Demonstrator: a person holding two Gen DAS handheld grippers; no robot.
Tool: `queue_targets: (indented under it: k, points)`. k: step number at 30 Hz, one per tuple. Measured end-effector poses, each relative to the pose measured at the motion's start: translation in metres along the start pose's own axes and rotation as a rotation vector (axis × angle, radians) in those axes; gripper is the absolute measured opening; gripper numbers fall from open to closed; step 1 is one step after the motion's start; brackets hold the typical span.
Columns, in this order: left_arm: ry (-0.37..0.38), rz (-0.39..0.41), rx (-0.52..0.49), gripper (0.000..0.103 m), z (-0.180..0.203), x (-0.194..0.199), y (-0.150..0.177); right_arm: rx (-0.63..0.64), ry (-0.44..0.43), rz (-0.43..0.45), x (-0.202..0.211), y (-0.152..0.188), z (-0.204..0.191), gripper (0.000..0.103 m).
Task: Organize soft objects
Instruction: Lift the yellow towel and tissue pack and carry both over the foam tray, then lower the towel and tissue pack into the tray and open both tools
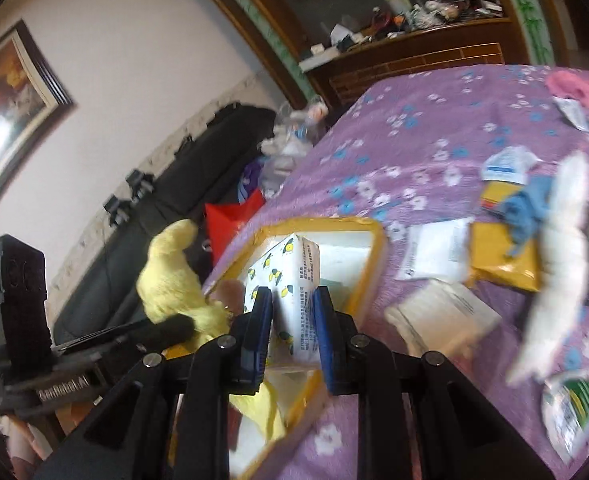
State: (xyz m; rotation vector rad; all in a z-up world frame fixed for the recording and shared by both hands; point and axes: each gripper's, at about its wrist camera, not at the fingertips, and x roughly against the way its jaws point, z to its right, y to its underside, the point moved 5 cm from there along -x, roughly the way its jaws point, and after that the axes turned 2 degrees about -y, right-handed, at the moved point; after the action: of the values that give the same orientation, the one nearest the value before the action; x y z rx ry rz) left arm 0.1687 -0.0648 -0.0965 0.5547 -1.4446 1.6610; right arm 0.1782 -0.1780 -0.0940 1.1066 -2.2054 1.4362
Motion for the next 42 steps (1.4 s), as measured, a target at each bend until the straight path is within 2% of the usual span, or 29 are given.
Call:
queue_targets:
  k: [4,7,12,13,14,16,17,19,21,23,31,38,42]
  points:
    - [-0.090,-0.006,-0.045,0.036,-0.010,-0.030,-0.004,0.016,0.040,-0.047,-0.039,-0.004,-0.003,0.021]
    - [-0.075,-0.037,-0.041,0.036,-0.014,-0.047,-0.006,0.034,0.059,-0.068,-0.055,-0.003,-0.006,0.021]
    - [-0.078,-0.039,-0.049,0.040,-0.015,-0.056,-0.007,0.056,0.113,-0.089,-0.070,0.003,-0.003,0.024]
    - [-0.073,-0.038,-0.046,0.044,-0.014,-0.055,-0.007,0.043,0.109,-0.094,-0.070,0.003,0.000,0.024]
    - [-0.069,-0.037,-0.045,0.053,-0.014,-0.054,-0.007,0.030,0.101,-0.095,-0.070,0.003,0.002,0.028]
    - [-0.067,-0.026,-0.036,0.068,-0.012,-0.049,-0.006,0.006,0.085,-0.096,-0.069,0.002,0.005,0.040]
    - [-0.067,-0.017,-0.029,0.073,-0.011,-0.046,-0.005,-0.009,0.072,-0.090,-0.065,0.002,0.005,0.046]
    - [-0.066,0.003,-0.025,0.077,-0.006,-0.039,-0.002,-0.023,0.038,-0.072,-0.055,0.001,0.005,0.055]
    - [-0.072,0.017,-0.027,0.077,-0.001,-0.034,0.002,-0.033,0.014,-0.064,-0.043,0.003,0.003,0.064]
    - [-0.072,0.029,-0.030,0.077,0.006,-0.028,0.008,-0.042,-0.012,-0.071,-0.031,0.008,0.004,0.067]
    - [-0.132,0.090,-0.056,0.080,0.051,-0.003,0.042,-0.038,-0.076,-0.027,0.040,0.032,0.031,0.075]
    - [-0.060,0.109,-0.072,0.080,0.102,0.009,0.050,-0.061,-0.059,0.009,0.091,0.057,0.083,0.075]
    - [-0.022,0.085,-0.116,0.080,0.137,0.003,0.057,-0.100,-0.038,0.012,0.114,0.066,0.116,0.075]
